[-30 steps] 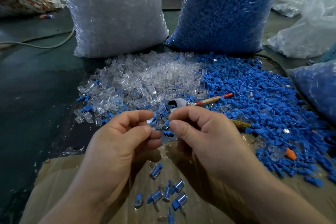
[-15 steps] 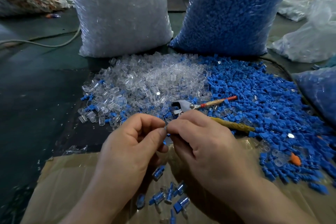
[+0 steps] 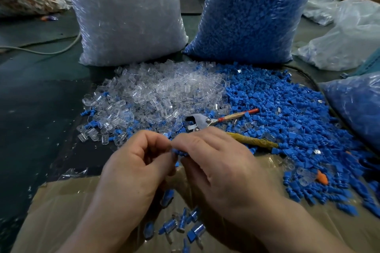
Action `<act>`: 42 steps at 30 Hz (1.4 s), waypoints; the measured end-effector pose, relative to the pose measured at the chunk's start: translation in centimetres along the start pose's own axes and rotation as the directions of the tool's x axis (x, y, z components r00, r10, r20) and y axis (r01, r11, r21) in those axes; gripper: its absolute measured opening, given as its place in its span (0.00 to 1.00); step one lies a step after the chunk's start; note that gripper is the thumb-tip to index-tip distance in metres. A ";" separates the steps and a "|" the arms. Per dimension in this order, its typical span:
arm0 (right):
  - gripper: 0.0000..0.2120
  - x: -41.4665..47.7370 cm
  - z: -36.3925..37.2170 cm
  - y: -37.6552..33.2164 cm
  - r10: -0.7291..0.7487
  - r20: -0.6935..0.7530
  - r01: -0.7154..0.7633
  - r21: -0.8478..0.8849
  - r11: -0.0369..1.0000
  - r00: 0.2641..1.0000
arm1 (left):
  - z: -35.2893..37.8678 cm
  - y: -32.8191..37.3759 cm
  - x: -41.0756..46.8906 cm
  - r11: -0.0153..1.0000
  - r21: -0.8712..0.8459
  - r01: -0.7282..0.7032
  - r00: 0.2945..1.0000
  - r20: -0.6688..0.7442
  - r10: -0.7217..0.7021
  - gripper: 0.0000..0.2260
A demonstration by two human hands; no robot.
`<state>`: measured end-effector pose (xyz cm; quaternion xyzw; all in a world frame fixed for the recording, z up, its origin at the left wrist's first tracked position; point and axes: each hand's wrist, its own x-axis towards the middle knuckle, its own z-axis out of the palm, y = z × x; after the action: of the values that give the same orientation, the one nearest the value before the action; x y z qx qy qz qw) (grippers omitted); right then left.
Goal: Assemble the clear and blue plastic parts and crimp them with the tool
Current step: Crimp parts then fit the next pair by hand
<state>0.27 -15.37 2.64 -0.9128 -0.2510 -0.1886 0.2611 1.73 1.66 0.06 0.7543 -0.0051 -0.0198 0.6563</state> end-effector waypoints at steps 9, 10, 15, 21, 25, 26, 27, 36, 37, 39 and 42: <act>0.34 0.0 -0.7 4.9 0.520 0.211 -0.372 -0.486 0.791 0.828 | -0.5 0.2 0.4 0.974 -0.175 0.142 0.990 0.035 -0.138 0.09; 0.33 0.0 -0.8 4.9 0.513 0.208 -0.362 -0.497 0.789 0.833 | -0.5 0.2 0.4 0.972 -0.183 0.144 0.989 0.039 -0.139 0.10; 0.31 0.3 -1.1 5.3 0.468 0.193 -0.325 -0.498 0.804 0.862 | -0.6 0.2 0.5 0.950 -0.279 0.142 0.990 0.036 -0.137 0.10; 0.30 0.4 -1.6 5.7 0.465 0.255 -0.296 -0.500 0.814 0.848 | -1.0 0.7 0.6 0.900 -0.400 0.172 0.985 0.064 -0.160 0.07; 0.25 0.6 -2.0 5.4 0.458 0.212 -0.309 -0.496 0.811 0.863 | -0.9 1.0 0.5 0.914 -0.370 0.168 0.986 0.057 -0.158 0.06; 0.23 0.6 -2.1 5.2 0.454 0.185 -0.320 -0.487 0.813 0.872 | -0.9 1.0 0.5 0.915 -0.367 0.171 0.985 0.052 -0.163 0.07; 0.22 0.6 -2.3 5.0 0.447 0.154 -0.334 -0.467 0.819 0.881 | -1.0 1.1 0.5 0.915 -0.365 0.175 0.984 0.048 -0.169 0.07; 0.25 0.2 -2.7 1.6 0.182 0.125 -0.142 -0.273 0.951 0.975 | -0.8 2.0 0.4 0.931 -0.331 0.153 0.988 0.040 -0.148 0.06; 0.25 0.1 -2.7 1.5 0.176 0.169 -0.126 -0.270 0.955 0.970 | -0.7 2.0 0.5 0.935 -0.327 0.138 0.990 0.038 -0.133 0.06; 0.24 0.2 -2.7 1.4 0.179 0.218 -0.118 -0.266 0.957 0.959 | -0.6 2.1 0.4 0.948 -0.301 0.107 0.994 0.030 -0.102 0.06; 0.25 0.2 -2.8 1.4 0.180 0.221 -0.120 -0.260 0.958 0.959 | -0.6 1.9 0.4 0.955 -0.286 0.079 0.997 0.028 -0.074 0.05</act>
<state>0.61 -17.95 4.46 -0.9706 -0.1856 -0.0846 0.1278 2.17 2.01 2.05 0.6508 0.0214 -0.0519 0.7572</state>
